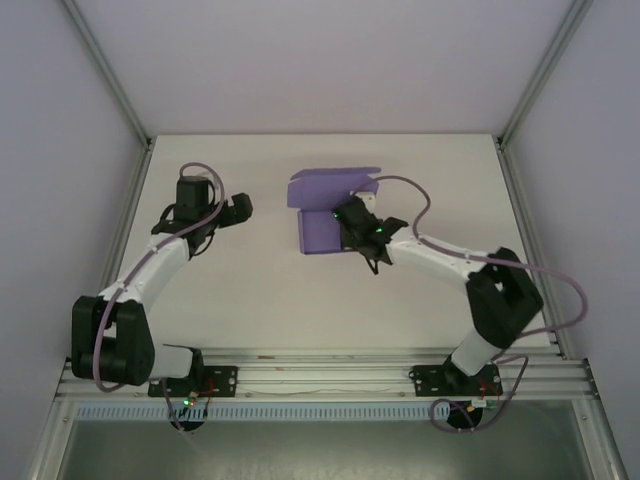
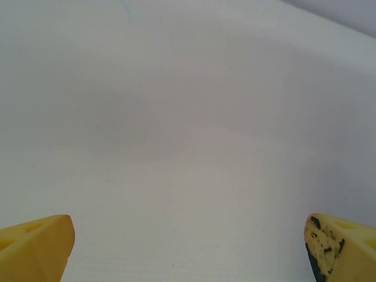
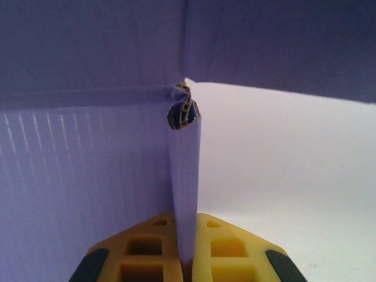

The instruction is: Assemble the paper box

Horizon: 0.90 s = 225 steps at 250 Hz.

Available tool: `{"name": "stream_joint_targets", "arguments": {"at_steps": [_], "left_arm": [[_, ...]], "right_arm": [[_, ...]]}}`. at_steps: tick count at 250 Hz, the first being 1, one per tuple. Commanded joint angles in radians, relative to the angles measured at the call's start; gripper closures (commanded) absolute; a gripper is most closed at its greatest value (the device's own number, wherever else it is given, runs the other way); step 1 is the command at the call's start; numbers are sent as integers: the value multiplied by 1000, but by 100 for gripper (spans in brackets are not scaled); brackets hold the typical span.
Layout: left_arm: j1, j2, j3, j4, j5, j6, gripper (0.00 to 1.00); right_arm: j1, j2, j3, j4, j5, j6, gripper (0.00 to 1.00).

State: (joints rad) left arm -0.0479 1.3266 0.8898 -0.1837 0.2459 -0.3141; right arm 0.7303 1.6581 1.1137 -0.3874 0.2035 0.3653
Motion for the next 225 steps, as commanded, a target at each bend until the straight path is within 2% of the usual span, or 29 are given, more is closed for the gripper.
{"name": "stream_joint_targets", "arguments": {"at_steps": [1,29,48,66,79,109,139,151,172,185,199,225], "left_arm": [[-3,-29,-35,-5,-6,20,0],[-3,-25,-47,10,46,43,0],[-4,-16,-51,27,97,63,0],[-5,-5,-43,30,147,81,0],[-7,2,-38,34,185,94,0],[-27,2,-30,54,244,139,0],[-66,15,10,28,251,200,0],[-79,27,29,20,260,228,0],[-91,59,64,18,285,260,0],[-93,86,94,5,283,270,0],[-92,118,122,-6,290,295,0],[-92,197,201,-57,317,379,0]], "right_arm": [[9,54,33,-84,-31,111,94],[11,125,50,-106,-30,159,92],[14,158,66,-120,-63,189,87],[20,162,70,-123,-72,201,77],[23,147,70,-127,-64,195,60],[24,87,62,-143,-12,184,55],[21,9,47,-123,19,147,41],[14,-22,41,-108,35,115,34],[-2,-67,34,-76,54,42,31],[-18,-86,38,-68,39,-7,26],[-45,-102,37,-39,-15,-79,18],[-114,-107,48,14,-199,-275,9]]}}
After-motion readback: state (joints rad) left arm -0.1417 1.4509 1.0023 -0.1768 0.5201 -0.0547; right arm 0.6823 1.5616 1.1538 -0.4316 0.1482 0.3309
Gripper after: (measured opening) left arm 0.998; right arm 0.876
